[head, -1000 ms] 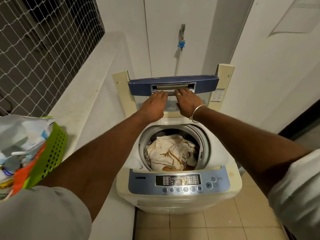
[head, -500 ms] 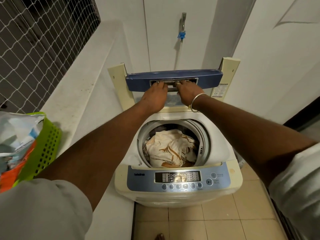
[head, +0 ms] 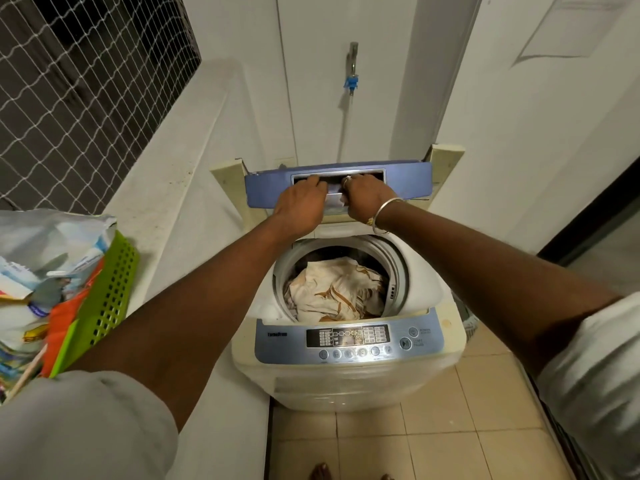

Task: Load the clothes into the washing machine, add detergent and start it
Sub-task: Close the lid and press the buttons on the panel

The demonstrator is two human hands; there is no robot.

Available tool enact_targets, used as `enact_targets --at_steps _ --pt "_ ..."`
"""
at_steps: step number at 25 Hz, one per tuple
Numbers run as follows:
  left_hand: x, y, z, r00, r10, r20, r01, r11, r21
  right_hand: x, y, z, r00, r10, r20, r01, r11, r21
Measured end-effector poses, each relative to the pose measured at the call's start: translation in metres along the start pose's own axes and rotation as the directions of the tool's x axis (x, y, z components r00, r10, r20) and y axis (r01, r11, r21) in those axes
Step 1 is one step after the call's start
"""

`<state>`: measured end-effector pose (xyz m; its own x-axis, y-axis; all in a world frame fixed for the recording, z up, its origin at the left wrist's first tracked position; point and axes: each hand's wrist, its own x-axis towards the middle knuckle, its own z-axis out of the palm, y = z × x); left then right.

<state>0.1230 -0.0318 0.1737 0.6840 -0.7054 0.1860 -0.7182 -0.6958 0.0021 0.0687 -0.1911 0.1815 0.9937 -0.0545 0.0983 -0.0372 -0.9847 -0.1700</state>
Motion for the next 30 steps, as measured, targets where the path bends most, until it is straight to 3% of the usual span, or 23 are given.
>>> enact_targets --at_steps 4,7,10,14,20,30 --pt "-0.017 0.006 -0.006 0.994 0.011 0.109 0.001 0.994 -0.109 -0.031 -0.008 -0.009 0.996 -0.024 0.084 0.023 1.000 0.014" --pt "-0.031 0.014 -0.014 0.971 -0.024 0.239 0.066 0.984 -0.168 -0.044 -0.013 -0.012 0.976 0.042 0.212 -0.059 0.996 0.073" --pt "-0.048 0.025 -0.002 0.931 -0.016 0.366 0.082 0.983 -0.166 -0.054 -0.014 0.000 0.916 0.092 0.391 -0.153 0.980 0.128" --pt "-0.078 0.036 0.044 0.882 -0.037 0.470 0.145 0.970 -0.196 -0.082 -0.016 0.043 0.857 0.068 0.511 -0.153 0.980 0.127" --pt "-0.106 0.045 0.101 0.813 0.012 0.582 0.132 0.970 -0.205 -0.114 -0.009 0.105 0.836 0.046 0.547 -0.134 0.984 0.121" --pt "-0.122 0.041 0.151 0.819 0.062 0.570 0.110 0.958 -0.263 -0.126 0.000 0.155 0.846 0.038 0.531 -0.102 0.991 0.091"
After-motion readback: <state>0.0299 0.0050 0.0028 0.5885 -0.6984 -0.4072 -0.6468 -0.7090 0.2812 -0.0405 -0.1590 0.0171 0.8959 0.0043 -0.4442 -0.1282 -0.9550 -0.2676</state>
